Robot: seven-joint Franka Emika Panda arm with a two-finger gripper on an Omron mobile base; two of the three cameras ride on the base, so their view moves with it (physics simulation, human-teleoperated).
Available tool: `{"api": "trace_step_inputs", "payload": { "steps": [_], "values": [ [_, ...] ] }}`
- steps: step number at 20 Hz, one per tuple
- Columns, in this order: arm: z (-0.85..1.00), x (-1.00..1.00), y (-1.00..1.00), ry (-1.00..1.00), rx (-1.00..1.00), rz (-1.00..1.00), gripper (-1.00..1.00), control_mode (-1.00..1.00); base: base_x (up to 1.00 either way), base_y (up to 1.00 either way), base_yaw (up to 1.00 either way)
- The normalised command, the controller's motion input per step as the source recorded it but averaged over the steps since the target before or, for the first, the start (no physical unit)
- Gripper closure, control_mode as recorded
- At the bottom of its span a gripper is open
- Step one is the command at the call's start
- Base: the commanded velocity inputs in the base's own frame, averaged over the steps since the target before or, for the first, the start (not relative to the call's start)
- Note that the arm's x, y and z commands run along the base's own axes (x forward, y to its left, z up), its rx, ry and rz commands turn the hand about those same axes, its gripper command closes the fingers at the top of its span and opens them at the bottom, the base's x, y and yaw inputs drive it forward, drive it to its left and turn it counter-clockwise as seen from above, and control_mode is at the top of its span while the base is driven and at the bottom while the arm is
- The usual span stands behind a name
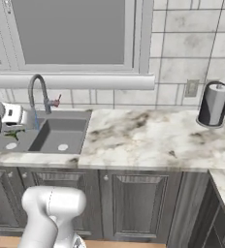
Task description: Take the fish out of the fridge, briefly rinse it in the sink, and place it on the tray next to the sink.
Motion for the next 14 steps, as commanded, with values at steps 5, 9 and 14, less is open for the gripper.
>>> {"api": "trace_step_inputs", "payload": {
  "steps": [5, 9, 14],
  "values": [
    [0.00, 0.00, 0.00, 0.00, 0.00, 0.00, 1.00, 1.00, -0.79, 1.00, 0.00],
    [0.00, 0.00, 0.00, 0.00, 0.00, 0.00, 1.00, 1.00, -0.28, 1.00, 0.00],
    [0.00, 0.00, 0.00, 0.00, 0.00, 0.00, 1.00, 1.00, -0.03, 1.00, 0.00]
  ]
}}
